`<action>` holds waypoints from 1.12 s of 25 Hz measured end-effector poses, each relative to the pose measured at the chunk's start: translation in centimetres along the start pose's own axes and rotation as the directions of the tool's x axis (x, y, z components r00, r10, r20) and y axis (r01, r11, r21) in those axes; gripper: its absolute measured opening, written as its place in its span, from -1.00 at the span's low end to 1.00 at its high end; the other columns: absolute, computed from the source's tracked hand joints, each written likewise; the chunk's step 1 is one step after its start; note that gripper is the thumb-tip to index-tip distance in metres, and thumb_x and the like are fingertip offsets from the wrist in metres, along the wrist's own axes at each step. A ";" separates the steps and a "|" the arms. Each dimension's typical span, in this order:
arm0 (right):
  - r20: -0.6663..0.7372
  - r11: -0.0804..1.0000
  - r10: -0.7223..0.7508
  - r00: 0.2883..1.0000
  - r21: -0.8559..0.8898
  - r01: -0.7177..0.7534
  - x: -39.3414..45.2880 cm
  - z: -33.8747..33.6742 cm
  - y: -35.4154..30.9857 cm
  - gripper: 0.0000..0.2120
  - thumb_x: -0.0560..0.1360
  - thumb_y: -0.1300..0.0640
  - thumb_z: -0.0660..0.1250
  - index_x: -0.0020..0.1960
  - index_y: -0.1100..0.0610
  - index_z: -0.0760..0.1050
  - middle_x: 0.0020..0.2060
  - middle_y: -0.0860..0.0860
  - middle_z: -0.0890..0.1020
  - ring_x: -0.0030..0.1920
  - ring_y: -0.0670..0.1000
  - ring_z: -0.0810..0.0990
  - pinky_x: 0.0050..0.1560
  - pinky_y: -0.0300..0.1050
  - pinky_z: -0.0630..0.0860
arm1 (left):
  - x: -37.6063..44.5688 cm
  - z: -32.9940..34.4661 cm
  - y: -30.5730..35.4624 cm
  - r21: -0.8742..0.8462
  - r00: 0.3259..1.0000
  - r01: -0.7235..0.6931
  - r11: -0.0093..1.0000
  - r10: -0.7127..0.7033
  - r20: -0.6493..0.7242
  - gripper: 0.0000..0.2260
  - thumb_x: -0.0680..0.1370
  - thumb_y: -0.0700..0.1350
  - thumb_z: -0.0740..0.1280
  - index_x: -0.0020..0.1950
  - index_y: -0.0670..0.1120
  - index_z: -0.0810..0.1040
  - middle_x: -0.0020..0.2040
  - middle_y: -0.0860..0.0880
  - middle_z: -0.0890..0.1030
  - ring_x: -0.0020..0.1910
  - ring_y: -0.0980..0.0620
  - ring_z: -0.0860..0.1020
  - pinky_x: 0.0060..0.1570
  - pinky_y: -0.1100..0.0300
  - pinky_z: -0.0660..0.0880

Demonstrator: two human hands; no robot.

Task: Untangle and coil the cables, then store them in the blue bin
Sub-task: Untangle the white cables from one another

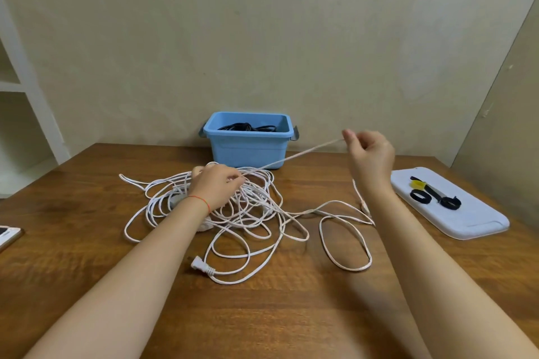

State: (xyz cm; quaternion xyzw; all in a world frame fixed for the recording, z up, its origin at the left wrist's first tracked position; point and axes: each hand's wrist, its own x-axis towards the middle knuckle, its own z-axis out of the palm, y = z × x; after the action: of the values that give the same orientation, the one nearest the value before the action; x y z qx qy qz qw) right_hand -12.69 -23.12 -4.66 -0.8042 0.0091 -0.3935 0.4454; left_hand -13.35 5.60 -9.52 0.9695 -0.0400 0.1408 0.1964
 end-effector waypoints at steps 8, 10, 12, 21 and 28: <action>0.670 0.972 -0.159 0.725 -0.024 0.236 -6.1 5.2 -5.3 -0.67 0.53 0.25 0.23 0.28 0.09 0.47 0.05 0.04 0.63 0.04 0.04 0.58 0.06 0.01 0.54 | 0.3 -2.4 5.8 0.041 0.996 -0.084 0.996 0.084 -0.002 -0.88 0.60 0.07 0.30 0.00 0.06 0.56 -0.11 0.05 0.58 -0.13 0.04 0.50 -0.19 0.12 0.39; 0.706 0.984 -0.146 0.693 0.030 0.178 -7.1 6.0 -5.9 -0.72 0.54 0.24 0.21 0.24 0.10 0.39 -0.02 0.04 0.56 -0.05 0.03 0.54 -0.09 -0.05 0.49 | 0.5 -3.0 5.9 -0.349 0.996 0.031 0.937 0.002 0.094 -0.91 0.56 -0.05 0.37 0.02 0.01 0.50 -0.19 0.01 0.56 -0.28 0.06 0.47 -0.27 0.16 0.36; 0.653 0.985 -0.138 0.744 0.009 0.174 -7.3 6.2 -5.2 -0.78 0.54 0.19 0.26 0.18 0.11 0.39 0.01 0.02 0.49 -0.01 0.02 0.47 -0.06 -0.12 0.43 | 0.2 -3.8 5.0 -0.630 0.977 0.175 0.757 -0.054 0.207 -0.89 0.57 -0.16 0.34 0.08 -0.06 0.50 -0.29 -0.01 0.54 -0.42 0.09 0.42 -0.35 0.20 0.36; 0.574 0.942 -0.108 0.812 -0.203 0.269 -4.5 4.0 -3.0 -0.83 0.56 0.06 0.37 0.04 0.11 0.68 -0.13 0.00 0.58 -0.02 0.03 0.51 -0.08 -0.13 0.37 | 0.7 -3.0 -0.9 -0.736 0.715 0.321 0.596 -0.662 -0.224 -0.81 0.62 -0.27 0.18 0.05 -0.01 0.51 0.11 -0.08 0.50 0.06 -0.14 0.57 0.09 0.03 0.53; 0.805 0.813 0.006 0.593 -0.349 0.466 -4.2 5.5 -6.3 -0.90 0.61 0.19 0.22 -0.07 0.15 0.46 -0.14 0.07 0.55 -0.11 0.08 0.52 -0.16 -0.09 0.43 | -0.6 -2.0 4.7 -0.379 0.998 -0.063 0.923 0.066 -0.003 -0.87 0.59 -0.13 0.31 0.04 0.08 0.62 0.01 0.05 0.64 0.05 0.05 0.57 0.08 0.13 0.52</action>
State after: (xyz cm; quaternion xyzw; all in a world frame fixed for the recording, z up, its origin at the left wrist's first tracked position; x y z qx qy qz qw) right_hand -14.16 -13.84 -4.32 -0.9757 -0.1849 -0.0462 0.1086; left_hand -15.10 2.05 -6.19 0.9123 -0.0993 0.1319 0.3748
